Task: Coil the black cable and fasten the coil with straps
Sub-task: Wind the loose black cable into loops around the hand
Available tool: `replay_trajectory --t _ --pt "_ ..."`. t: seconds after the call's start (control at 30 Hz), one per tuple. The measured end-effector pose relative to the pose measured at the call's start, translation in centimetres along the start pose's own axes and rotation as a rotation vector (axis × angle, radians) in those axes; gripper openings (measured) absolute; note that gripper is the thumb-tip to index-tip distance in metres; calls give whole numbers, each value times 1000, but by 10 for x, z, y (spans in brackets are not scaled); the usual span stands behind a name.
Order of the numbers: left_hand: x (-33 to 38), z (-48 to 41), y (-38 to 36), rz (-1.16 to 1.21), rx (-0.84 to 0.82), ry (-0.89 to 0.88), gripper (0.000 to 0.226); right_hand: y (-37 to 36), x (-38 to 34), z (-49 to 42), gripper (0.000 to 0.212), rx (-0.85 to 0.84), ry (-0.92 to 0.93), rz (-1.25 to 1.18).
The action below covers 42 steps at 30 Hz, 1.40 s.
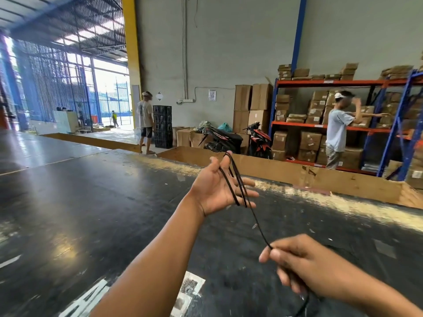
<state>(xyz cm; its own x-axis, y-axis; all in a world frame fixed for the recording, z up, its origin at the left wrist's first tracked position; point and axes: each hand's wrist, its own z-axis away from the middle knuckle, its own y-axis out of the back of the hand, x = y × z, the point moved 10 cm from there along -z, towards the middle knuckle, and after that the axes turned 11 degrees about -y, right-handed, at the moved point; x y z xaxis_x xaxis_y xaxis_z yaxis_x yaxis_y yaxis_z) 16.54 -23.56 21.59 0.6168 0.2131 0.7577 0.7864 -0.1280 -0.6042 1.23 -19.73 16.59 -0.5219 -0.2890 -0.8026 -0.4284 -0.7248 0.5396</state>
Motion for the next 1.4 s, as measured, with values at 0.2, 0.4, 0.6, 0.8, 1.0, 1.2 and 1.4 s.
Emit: replay_trajectory --t 0.2,0.4,0.6,0.8,1.0,1.2,1.4 --pt "4 11 -35 89 -230 -10 56 -23 28 -12 28 -85 -18 -48" --pt "-17 42 -67 80 -450 93 56 0 48 -42 30 106 -43 41" --pt "-71 86 -75 18 -584 314 58 65 13 -49 23 269 56 291" --pt "-110 97 -48 -52 -476 458 60 100 -44 -44 20 404 155 563" --pt "-133 90 -26 -124 -387 494 57 114 -75 -29 15 515 230 640" --pt "-114 64 11 -114 -171 384 57 104 -87 -8 14 561 267 631" --pt "-59 36 30 -62 -34 194 55 61 -74 17 22 475 266 557"
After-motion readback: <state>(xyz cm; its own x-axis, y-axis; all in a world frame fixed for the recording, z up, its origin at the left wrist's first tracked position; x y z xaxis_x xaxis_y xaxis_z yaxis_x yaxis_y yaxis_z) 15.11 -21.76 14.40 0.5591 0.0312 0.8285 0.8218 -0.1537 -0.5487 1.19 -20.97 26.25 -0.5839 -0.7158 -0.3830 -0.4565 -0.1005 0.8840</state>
